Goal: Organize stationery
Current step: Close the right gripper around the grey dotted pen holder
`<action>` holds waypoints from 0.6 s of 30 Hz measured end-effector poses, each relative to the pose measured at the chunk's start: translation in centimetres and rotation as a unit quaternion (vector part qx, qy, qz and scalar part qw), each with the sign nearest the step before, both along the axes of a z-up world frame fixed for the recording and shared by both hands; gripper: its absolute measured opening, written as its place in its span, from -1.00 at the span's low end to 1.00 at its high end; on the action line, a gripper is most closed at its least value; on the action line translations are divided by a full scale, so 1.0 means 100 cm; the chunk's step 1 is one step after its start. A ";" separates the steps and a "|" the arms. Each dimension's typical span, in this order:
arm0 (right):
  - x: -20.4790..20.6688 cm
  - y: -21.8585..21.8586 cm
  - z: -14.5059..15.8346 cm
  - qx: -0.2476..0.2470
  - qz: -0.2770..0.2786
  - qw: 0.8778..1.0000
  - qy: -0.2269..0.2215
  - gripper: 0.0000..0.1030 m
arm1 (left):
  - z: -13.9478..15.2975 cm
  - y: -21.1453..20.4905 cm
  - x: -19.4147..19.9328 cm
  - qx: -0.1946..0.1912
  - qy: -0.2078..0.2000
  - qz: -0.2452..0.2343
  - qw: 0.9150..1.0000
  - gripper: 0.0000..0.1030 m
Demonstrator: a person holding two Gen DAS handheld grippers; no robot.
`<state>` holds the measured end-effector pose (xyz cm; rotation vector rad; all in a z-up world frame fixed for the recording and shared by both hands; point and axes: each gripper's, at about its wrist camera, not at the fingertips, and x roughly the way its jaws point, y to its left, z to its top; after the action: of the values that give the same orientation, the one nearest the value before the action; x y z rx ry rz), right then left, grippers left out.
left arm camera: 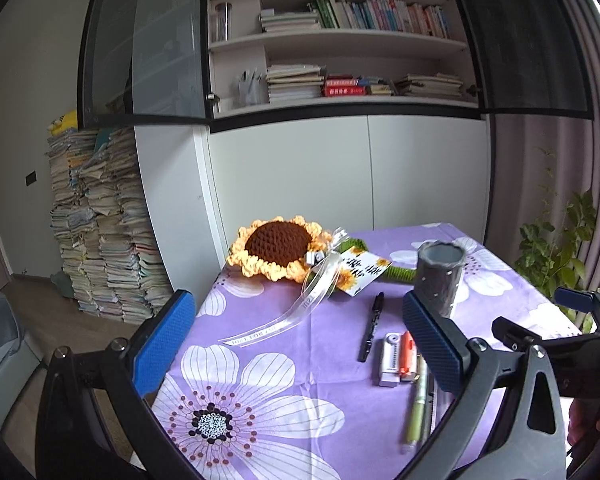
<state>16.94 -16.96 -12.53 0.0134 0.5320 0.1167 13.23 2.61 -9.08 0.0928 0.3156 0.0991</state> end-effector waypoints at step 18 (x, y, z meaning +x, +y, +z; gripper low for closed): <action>0.140 0.027 -0.033 -0.049 0.044 0.996 0.058 1.00 | -0.060 0.035 0.116 -0.059 0.091 -0.010 0.994 0.98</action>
<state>30.92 -14.27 -15.86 -0.0986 0.6545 0.1766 24.81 6.11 -15.08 -0.0121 0.5011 0.0524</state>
